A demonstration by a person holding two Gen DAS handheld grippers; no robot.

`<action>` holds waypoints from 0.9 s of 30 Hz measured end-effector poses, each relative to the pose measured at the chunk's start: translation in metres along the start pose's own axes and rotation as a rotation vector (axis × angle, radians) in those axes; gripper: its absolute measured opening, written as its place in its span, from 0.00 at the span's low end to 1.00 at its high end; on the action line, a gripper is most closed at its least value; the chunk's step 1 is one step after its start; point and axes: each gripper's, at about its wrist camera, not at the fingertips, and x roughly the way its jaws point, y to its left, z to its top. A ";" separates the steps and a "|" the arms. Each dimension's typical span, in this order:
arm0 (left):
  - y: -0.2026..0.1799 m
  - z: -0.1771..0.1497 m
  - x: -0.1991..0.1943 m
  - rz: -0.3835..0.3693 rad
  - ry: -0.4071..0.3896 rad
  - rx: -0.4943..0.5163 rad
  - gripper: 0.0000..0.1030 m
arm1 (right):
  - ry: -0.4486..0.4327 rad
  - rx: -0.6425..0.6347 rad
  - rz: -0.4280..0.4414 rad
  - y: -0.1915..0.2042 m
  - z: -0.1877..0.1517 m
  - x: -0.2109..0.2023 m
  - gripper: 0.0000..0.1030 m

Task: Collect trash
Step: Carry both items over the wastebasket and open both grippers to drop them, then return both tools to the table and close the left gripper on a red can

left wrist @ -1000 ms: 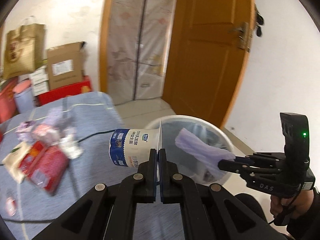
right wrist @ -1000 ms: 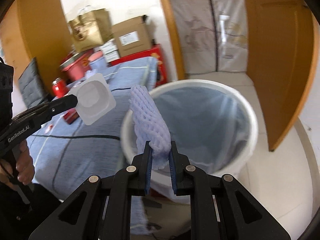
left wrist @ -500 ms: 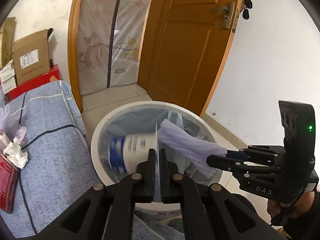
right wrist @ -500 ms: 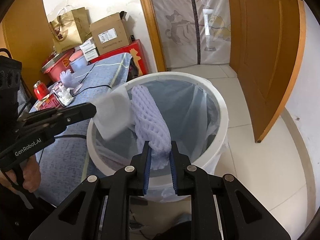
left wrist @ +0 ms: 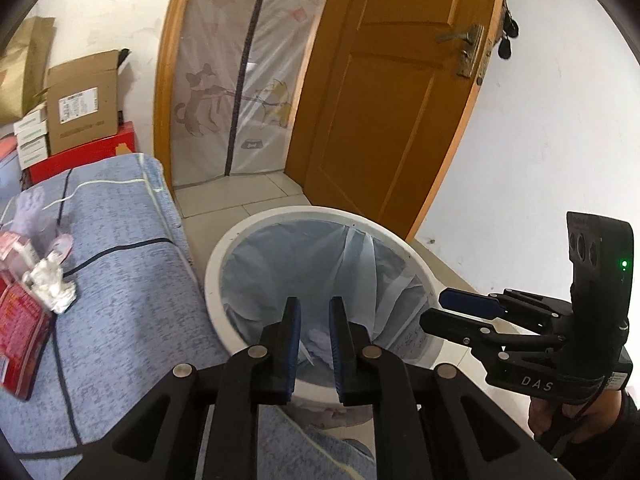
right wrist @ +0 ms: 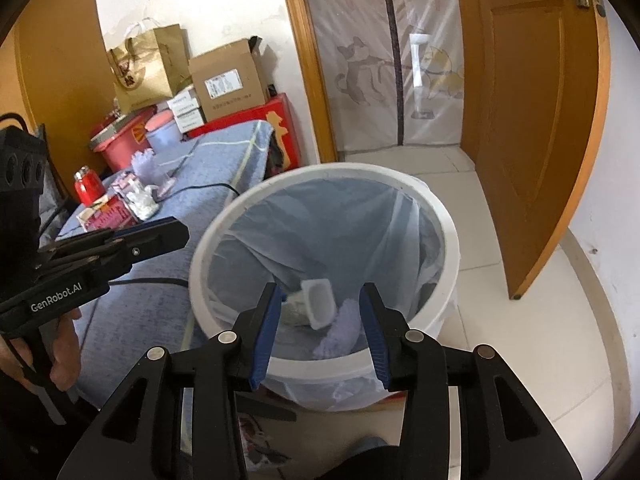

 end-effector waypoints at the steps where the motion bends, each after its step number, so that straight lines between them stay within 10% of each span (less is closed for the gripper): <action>1: 0.002 -0.002 -0.004 0.010 -0.006 -0.007 0.13 | -0.007 -0.007 0.004 0.003 -0.001 -0.002 0.41; 27: 0.078 -0.054 -0.111 0.311 -0.089 -0.140 0.14 | 0.033 -0.145 0.243 0.105 -0.005 0.009 0.48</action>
